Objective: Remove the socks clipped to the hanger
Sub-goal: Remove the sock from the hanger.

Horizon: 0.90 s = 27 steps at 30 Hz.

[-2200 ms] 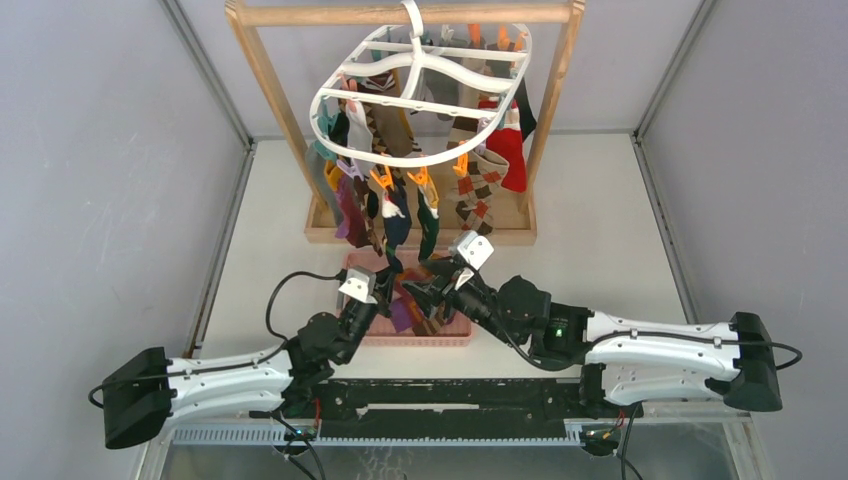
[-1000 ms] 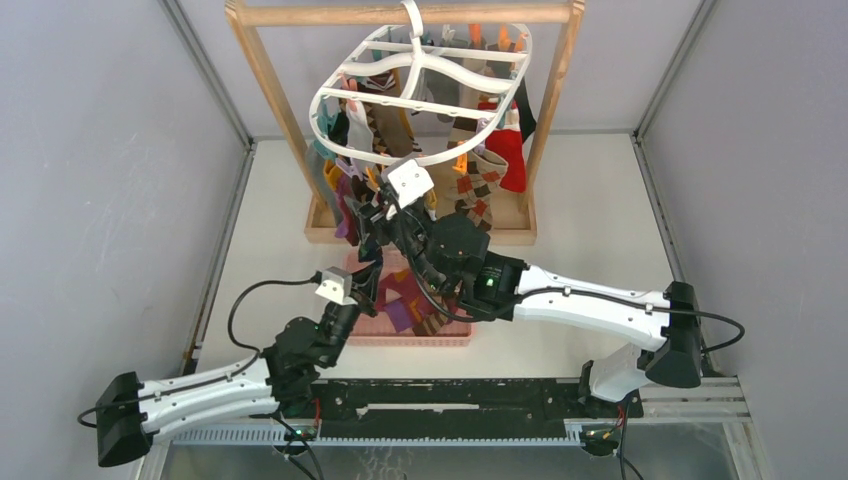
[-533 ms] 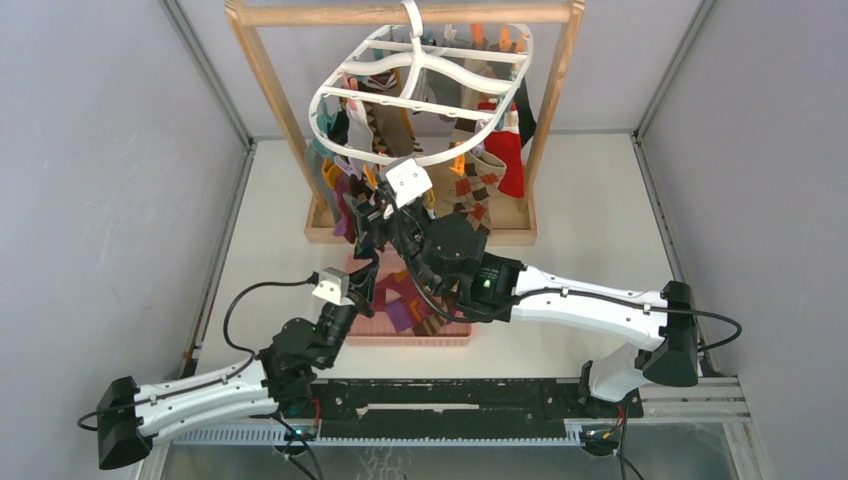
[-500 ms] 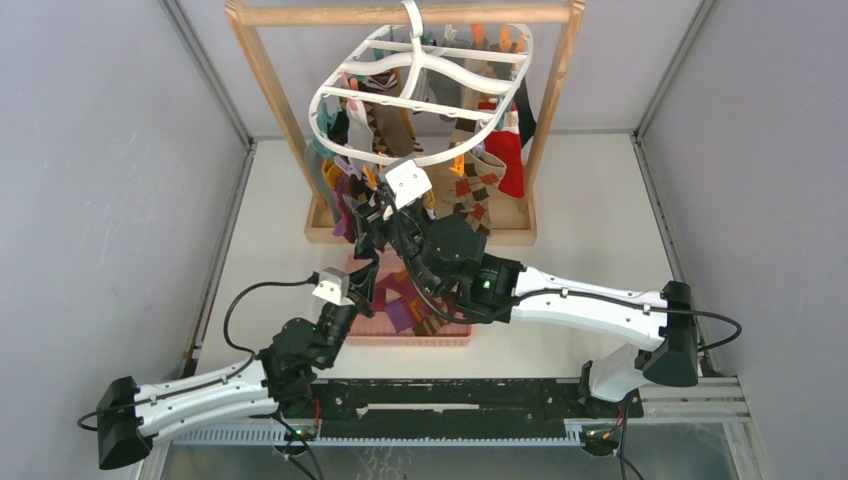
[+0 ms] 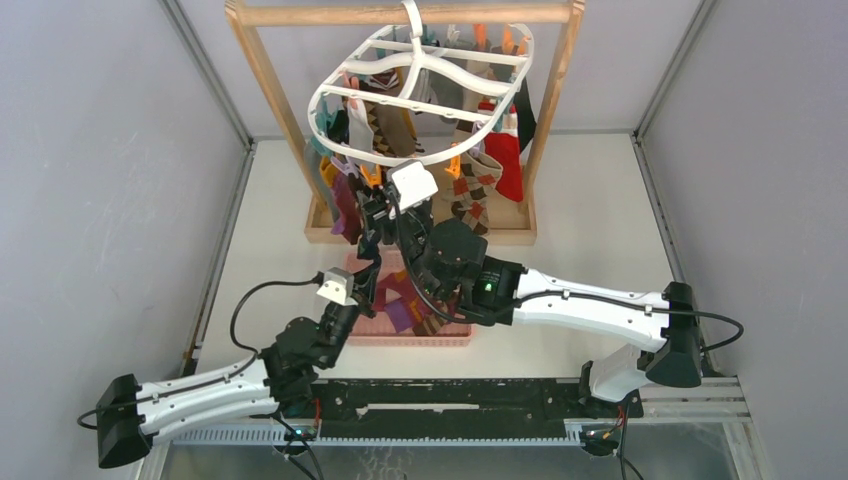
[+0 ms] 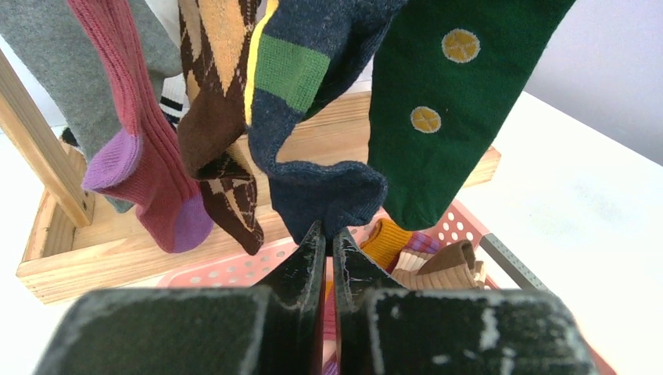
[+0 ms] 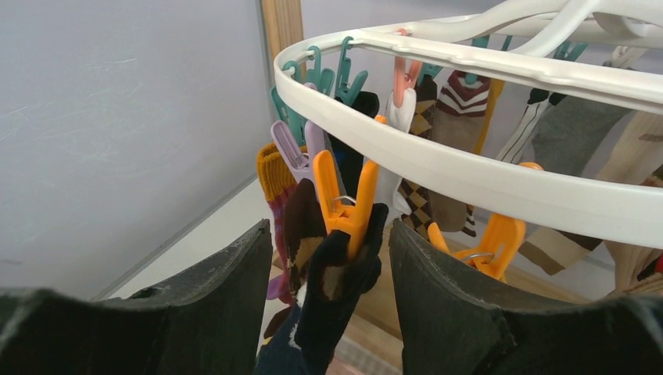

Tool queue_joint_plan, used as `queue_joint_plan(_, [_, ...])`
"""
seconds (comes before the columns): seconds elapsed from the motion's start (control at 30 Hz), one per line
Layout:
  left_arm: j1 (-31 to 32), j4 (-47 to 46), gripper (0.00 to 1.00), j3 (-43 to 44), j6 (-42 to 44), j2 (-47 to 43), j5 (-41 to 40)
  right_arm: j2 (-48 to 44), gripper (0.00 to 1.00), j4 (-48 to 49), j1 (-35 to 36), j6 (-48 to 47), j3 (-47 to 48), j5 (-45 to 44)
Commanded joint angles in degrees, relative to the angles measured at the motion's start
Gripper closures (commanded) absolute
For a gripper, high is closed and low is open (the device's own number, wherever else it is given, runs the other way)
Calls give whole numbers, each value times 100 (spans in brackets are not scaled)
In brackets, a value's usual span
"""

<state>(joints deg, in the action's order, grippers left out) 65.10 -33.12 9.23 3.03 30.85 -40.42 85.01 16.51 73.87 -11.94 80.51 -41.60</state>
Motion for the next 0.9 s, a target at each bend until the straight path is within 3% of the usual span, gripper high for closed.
queue_joint_plan(0.0, [-24, -203, 92, 263, 84, 49, -23, -204, 36, 234, -129, -142, 60, -89])
queue_joint_plan(0.23, [-24, -254, 92, 341, 75, 256, 60, 26, 36, 118, -415, 70, 342, 234])
queue_joint_plan(0.87, [-30, -639, 93, 510, 128, 987, 193, 540, 39, 451, -526, -112, 703, 109])
